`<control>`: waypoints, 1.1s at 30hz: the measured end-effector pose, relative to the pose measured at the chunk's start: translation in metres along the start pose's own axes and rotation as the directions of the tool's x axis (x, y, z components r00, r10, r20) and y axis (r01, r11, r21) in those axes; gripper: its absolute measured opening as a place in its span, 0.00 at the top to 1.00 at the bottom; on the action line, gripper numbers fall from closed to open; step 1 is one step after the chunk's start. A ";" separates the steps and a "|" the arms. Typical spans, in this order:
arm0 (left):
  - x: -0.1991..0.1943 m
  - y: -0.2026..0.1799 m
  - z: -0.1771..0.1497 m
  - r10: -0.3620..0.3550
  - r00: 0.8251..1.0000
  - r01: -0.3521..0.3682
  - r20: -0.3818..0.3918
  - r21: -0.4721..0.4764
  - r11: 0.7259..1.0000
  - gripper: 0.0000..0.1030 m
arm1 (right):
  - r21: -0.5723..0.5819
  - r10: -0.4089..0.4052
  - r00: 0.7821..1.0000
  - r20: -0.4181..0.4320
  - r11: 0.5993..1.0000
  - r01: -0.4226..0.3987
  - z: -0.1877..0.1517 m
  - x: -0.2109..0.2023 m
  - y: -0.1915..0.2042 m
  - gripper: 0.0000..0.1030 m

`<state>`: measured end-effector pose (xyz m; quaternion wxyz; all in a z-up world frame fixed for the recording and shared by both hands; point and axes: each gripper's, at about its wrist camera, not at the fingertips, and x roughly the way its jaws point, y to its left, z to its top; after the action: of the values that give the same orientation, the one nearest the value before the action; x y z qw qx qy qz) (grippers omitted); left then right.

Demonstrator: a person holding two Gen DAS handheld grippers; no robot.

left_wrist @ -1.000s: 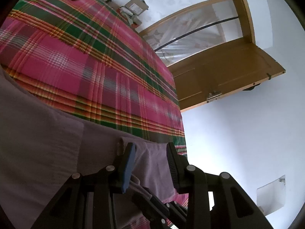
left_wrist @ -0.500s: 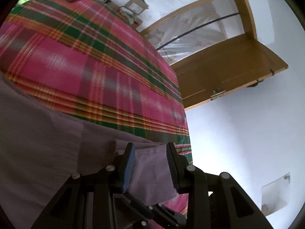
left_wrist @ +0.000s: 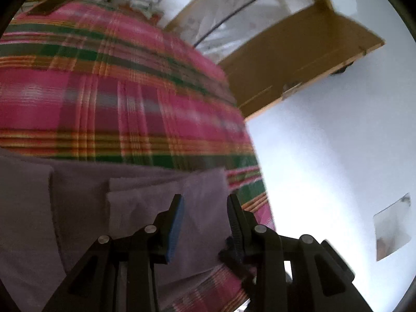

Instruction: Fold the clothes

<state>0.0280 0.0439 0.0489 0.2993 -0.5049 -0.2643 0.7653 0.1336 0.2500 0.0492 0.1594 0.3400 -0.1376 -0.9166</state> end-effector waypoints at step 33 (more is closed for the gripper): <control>-0.025 0.035 0.001 0.131 0.986 -0.123 0.105 -0.079 0.989 0.67 | 0.070 -0.118 0.993 0.007 0.991 0.118 -0.022 -0.013 -0.041 0.69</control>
<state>0.0285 0.0022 0.0396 0.2163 -0.4883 -0.2752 0.7994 0.1489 0.2894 0.0258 0.0922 0.3479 -0.1499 -0.9209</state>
